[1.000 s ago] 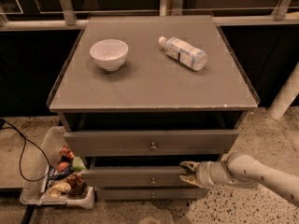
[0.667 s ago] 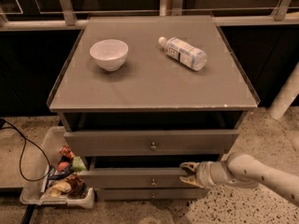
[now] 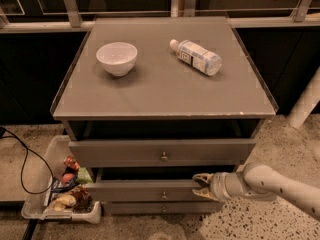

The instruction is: Open middle drawer

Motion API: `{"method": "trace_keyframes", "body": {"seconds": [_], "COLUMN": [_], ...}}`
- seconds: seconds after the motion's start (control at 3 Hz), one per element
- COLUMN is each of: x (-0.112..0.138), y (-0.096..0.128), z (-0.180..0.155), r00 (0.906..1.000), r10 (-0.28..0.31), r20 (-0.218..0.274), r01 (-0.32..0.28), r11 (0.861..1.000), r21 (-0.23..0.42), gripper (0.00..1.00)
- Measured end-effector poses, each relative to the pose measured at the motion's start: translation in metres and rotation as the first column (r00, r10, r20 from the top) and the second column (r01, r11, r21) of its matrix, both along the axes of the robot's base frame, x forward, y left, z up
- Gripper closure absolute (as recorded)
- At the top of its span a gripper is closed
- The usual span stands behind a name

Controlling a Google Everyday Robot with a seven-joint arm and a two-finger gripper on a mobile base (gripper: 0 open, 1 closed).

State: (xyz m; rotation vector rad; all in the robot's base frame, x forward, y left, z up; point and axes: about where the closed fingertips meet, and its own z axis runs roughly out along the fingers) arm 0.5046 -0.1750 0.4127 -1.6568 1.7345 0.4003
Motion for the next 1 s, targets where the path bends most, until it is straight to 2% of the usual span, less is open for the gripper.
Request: {"method": "trace_keyframes", "body": {"seconds": [0.33,0.67,1.0], "x": [0.002,-0.029,-0.033], "y": [0.003,0.011,0.012], "z": [0.0,-0.009,-0.006], "r00": [0.9999,0.9981,0.9978], "r10": [0.006,0.056,0.062], "r20": [-0.013,-0.025,-0.024], "r01": [-0.006,-0.054,-0.06], "r11": [1.0,0.995,0.994], "r21": [0.01,0.086,0.096], "gripper": [0.34,0.39,0.61]}}
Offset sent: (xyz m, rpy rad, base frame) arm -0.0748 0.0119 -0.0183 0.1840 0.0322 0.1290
